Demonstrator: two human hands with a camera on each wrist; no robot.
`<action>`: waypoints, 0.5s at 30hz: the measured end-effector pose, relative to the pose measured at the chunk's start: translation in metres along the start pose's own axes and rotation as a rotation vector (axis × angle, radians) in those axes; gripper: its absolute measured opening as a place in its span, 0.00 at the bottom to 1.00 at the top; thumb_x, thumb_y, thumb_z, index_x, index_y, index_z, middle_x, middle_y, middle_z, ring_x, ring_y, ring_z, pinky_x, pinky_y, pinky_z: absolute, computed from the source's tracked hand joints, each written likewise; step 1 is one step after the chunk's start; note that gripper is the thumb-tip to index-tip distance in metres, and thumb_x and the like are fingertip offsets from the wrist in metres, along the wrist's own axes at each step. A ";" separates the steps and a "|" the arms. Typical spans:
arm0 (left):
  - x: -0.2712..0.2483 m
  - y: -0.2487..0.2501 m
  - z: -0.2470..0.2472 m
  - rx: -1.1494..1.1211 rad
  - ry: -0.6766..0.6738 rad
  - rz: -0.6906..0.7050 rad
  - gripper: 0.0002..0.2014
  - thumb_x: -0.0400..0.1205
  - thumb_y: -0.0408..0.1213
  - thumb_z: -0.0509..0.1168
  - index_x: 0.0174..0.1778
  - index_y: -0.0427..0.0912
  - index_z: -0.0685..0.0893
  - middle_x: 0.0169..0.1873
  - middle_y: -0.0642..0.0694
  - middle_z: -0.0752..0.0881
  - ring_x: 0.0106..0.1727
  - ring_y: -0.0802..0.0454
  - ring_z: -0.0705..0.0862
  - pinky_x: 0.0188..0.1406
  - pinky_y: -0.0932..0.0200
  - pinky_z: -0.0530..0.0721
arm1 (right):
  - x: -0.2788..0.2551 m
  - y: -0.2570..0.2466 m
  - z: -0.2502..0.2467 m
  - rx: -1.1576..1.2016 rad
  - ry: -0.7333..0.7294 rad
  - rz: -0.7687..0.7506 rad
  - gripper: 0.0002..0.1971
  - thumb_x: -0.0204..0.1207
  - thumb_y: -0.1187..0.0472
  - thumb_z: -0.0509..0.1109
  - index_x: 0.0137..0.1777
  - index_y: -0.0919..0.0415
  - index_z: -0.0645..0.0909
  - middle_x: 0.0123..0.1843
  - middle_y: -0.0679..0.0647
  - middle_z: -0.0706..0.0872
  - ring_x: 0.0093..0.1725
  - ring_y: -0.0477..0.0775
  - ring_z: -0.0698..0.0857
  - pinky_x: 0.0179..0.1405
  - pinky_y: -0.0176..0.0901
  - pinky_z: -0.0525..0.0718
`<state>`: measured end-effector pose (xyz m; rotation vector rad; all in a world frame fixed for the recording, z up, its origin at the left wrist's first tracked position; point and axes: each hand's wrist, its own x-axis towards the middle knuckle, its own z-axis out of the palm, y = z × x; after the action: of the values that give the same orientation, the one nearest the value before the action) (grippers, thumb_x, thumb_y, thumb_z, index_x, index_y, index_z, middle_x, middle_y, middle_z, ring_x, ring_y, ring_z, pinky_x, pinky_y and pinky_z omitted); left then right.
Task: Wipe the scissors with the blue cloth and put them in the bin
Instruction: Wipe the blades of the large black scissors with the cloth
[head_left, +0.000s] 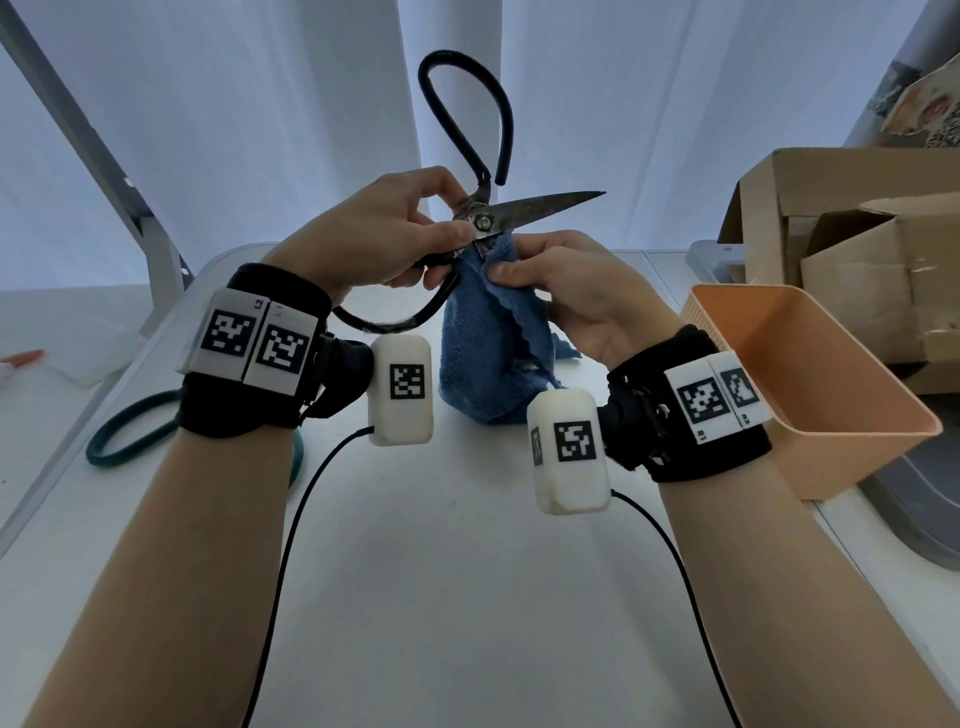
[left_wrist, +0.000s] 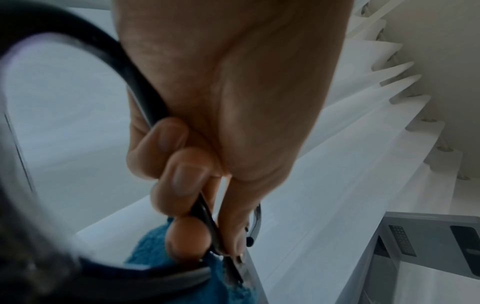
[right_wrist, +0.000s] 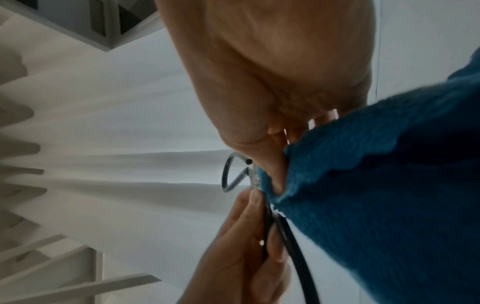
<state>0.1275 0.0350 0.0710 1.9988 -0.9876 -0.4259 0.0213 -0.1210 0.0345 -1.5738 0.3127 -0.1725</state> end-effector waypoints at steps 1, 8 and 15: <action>0.000 0.001 0.000 0.002 0.000 0.003 0.08 0.88 0.40 0.65 0.59 0.40 0.79 0.23 0.44 0.80 0.24 0.50 0.66 0.20 0.66 0.66 | 0.000 0.001 0.001 0.011 0.002 -0.006 0.11 0.80 0.70 0.70 0.60 0.66 0.88 0.49 0.56 0.92 0.42 0.44 0.90 0.38 0.34 0.85; 0.000 0.002 0.000 -0.012 -0.004 0.001 0.10 0.88 0.42 0.65 0.60 0.41 0.79 0.24 0.44 0.81 0.31 0.45 0.67 0.25 0.62 0.67 | 0.004 0.008 0.006 0.074 0.067 -0.024 0.13 0.76 0.58 0.78 0.55 0.67 0.89 0.50 0.60 0.93 0.47 0.52 0.91 0.55 0.47 0.90; -0.001 -0.002 -0.004 0.012 0.001 -0.018 0.09 0.87 0.40 0.65 0.60 0.41 0.79 0.22 0.45 0.81 0.22 0.52 0.66 0.20 0.66 0.67 | 0.002 0.003 0.002 -0.094 0.039 -0.027 0.10 0.84 0.63 0.69 0.58 0.64 0.89 0.50 0.56 0.91 0.43 0.45 0.87 0.33 0.29 0.82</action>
<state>0.1304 0.0383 0.0710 2.0201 -0.9750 -0.4298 0.0239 -0.1201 0.0307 -1.6697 0.3343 -0.2125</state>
